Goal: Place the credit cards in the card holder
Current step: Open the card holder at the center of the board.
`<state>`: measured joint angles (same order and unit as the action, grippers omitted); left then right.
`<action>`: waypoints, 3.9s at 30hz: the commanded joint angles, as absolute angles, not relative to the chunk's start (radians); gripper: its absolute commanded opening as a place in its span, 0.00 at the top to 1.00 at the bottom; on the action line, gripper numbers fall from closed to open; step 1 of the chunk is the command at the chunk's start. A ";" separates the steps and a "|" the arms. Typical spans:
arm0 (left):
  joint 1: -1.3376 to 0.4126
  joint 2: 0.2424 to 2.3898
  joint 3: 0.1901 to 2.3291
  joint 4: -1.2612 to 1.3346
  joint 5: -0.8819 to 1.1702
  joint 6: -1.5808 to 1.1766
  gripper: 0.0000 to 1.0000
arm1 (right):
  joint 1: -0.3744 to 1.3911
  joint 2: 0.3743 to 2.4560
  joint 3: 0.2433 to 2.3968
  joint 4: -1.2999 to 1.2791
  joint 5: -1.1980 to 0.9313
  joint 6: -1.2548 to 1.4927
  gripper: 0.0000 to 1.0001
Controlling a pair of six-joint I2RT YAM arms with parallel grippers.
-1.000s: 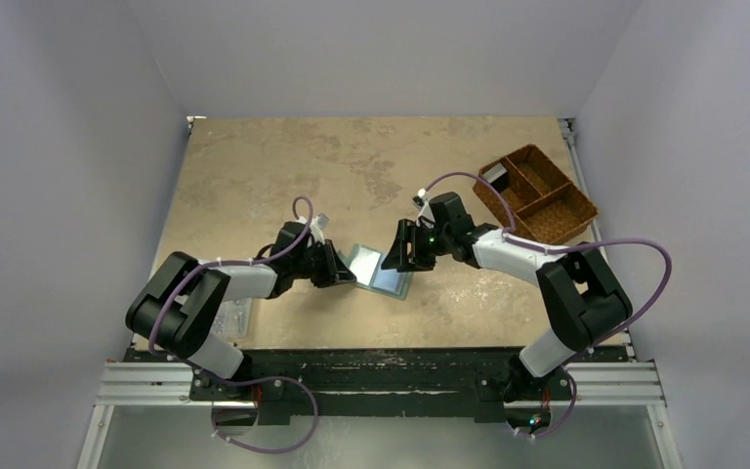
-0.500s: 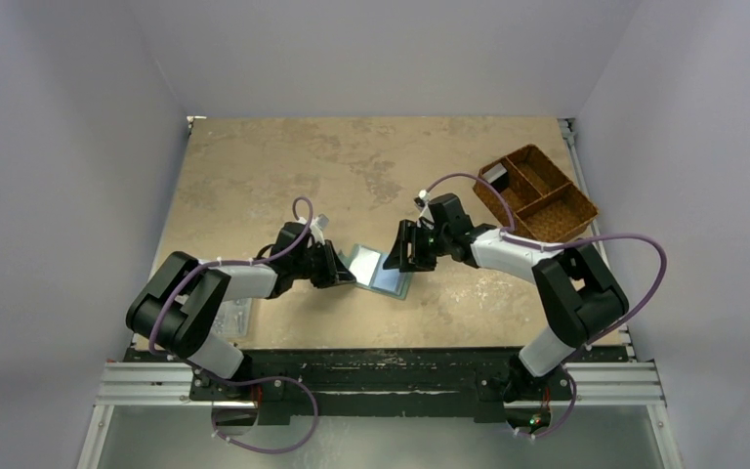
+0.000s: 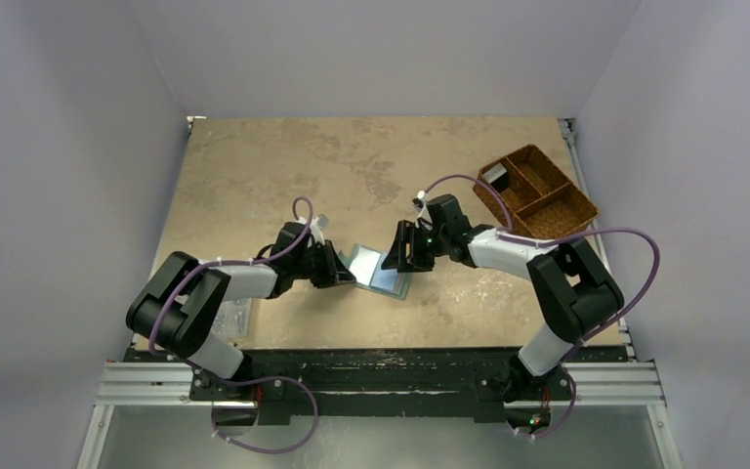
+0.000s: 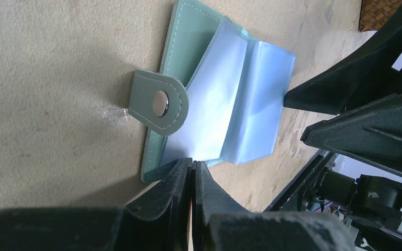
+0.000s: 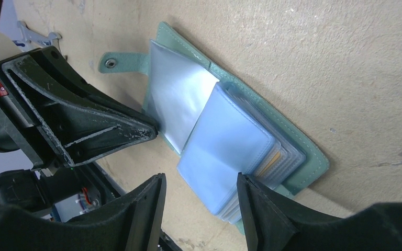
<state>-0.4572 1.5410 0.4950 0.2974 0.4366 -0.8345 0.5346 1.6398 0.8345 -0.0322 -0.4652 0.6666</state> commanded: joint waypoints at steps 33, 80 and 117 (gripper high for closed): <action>-0.410 1.311 0.577 -0.015 0.280 -0.769 0.91 | 0.611 1.845 0.869 0.301 -0.591 0.860 0.26; -0.337 1.138 0.623 -0.190 0.291 -0.740 0.85 | 0.717 1.698 1.054 -0.147 -0.263 0.512 0.45; -0.340 1.381 0.508 0.028 0.339 -0.767 1.00 | 0.932 1.805 1.191 -0.168 -0.096 0.438 0.72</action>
<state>-0.3408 1.3724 0.4873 0.0017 0.3416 -0.7918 0.9138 1.8538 1.1725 -0.2058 -0.0662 0.4694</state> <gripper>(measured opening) 0.030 0.276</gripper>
